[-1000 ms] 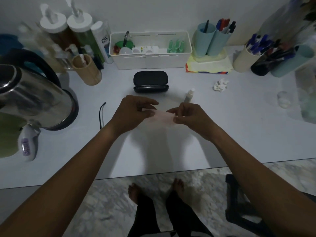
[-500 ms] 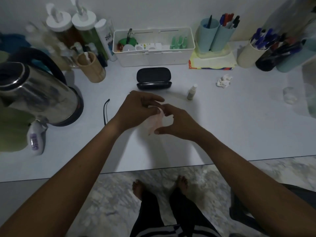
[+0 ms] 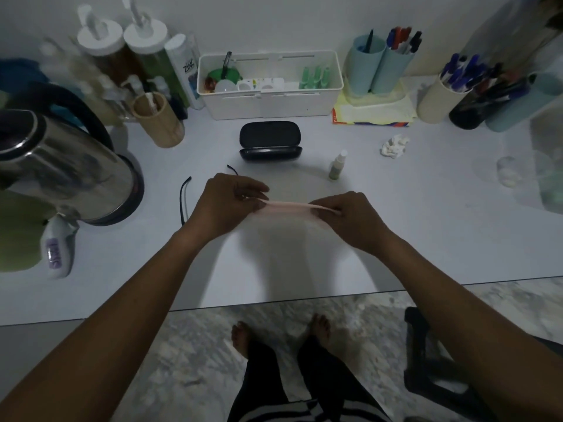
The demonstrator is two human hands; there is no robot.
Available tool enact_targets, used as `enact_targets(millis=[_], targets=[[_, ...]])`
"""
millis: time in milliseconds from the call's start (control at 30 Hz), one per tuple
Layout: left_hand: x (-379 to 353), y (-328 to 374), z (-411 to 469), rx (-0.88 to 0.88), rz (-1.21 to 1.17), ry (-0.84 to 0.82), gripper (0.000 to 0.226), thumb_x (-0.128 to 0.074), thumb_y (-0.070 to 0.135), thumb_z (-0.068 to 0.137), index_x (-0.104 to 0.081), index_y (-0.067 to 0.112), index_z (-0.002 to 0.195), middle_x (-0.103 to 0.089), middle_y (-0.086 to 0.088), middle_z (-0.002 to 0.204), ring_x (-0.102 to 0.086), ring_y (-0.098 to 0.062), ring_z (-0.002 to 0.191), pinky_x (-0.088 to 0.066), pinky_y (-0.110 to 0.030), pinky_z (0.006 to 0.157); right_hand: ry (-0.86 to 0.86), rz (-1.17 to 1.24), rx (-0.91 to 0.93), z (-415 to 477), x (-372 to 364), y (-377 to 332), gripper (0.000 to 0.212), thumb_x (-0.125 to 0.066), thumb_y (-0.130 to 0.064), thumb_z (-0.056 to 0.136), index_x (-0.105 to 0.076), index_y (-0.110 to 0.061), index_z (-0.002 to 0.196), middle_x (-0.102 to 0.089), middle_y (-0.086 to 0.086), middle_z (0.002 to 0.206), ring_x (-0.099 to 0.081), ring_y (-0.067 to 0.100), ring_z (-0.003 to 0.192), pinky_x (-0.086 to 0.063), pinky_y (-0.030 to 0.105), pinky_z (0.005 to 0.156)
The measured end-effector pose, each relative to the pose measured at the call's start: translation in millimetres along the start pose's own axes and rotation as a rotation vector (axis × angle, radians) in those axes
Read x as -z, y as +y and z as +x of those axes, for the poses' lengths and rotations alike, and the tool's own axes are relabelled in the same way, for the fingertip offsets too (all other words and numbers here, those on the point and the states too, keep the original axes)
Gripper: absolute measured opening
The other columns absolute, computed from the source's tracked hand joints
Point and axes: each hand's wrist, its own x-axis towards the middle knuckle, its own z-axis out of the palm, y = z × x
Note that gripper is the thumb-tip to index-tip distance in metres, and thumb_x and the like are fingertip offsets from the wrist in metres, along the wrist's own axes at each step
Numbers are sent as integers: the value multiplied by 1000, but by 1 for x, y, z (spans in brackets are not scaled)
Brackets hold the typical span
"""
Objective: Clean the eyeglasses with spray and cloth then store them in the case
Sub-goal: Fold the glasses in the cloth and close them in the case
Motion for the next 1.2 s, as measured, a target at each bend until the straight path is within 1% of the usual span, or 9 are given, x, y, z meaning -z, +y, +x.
enact_targets(millis=[200, 400, 500, 633, 800, 933, 1033, 1133, 1200], targets=[[-3, -10, -3, 54, -35, -155, 28, -75, 1, 79, -77, 24, 95, -79, 5, 82, -74, -12, 75, -58, -20, 73, -148, 52, -100, 4, 15, 13, 5, -78, -22, 84, -79, -27, 83, -73, -12, 72, -64, -1, 65, -49, 18, 63], [-17, -26, 27, 11, 158, -83, 19, -78, 13, 79, -79, 23, 95, -73, 10, 77, -65, 5, 62, -48, -8, 72, -246, -80, -150, 35, 14, 29, 34, -53, -39, 101, -70, -15, 84, -70, 7, 81, -61, 18, 73, -46, 33, 68], [-28, -40, 47, -61, 267, -37, 19, -72, 11, 81, -79, 18, 98, -77, 1, 86, -68, -3, 70, -55, -21, 86, -245, -163, -180, 55, -1, 40, 37, -46, -38, 104, -68, -13, 90, -70, 7, 86, -63, 20, 80, -48, 36, 73], [-38, -60, 70, -187, 447, -19, 20, -67, 10, 83, -80, 19, 97, -78, -1, 94, -71, -20, 88, -52, -37, 90, -179, -152, -270, 73, -21, 54, 42, -45, -41, 102, -65, -13, 80, -67, 5, 77, -63, 22, 74, -45, 35, 65], [-42, -64, 86, -231, 644, -6, 23, -61, 10, 89, -79, 20, 100, -76, 1, 95, -61, -27, 99, -28, -43, 97, 74, -184, -328, 84, -40, 60, 52, -51, -40, 98, -44, -12, 55, -50, 1, 52, -52, 18, 54, -32, 29, 50], [-40, -71, 98, -227, 648, -1, 27, -59, 7, 88, -79, 22, 98, -75, 3, 98, -60, -25, 99, -22, -40, 95, 3, -58, -496, 95, -42, 57, 60, -53, -48, 96, -66, 2, 65, -61, 1, 47, -64, 18, 56, -48, 30, 62], [-40, -76, 107, -253, 675, 14, 28, -60, 3, 84, -79, 20, 96, -76, -1, 96, -61, -29, 97, -22, -40, 92, -42, -82, -532, 99, -45, 56, 63, -50, -54, 96, -66, -5, 60, -63, -3, 47, -64, 14, 56, -50, 30, 67], [-43, -79, 107, -263, 690, 67, 31, -67, 4, 79, -76, 19, 105, -76, -5, 99, -61, -31, 102, -26, -41, 93, 86, -304, -482, 93, -48, 49, 56, -51, -64, 92, -57, -17, 62, -60, -1, 60, -65, 24, 66, -49, 32, 64], [-47, -75, 96, -274, 708, 128, 34, -72, 9, 76, -75, 20, 108, -75, -3, 104, -60, -30, 108, -26, -40, 93, 215, -449, -417, 84, -50, 42, 43, -55, -65, 89, -60, -23, 82, -63, -2, 73, -63, 25, 71, -48, 32, 65]])
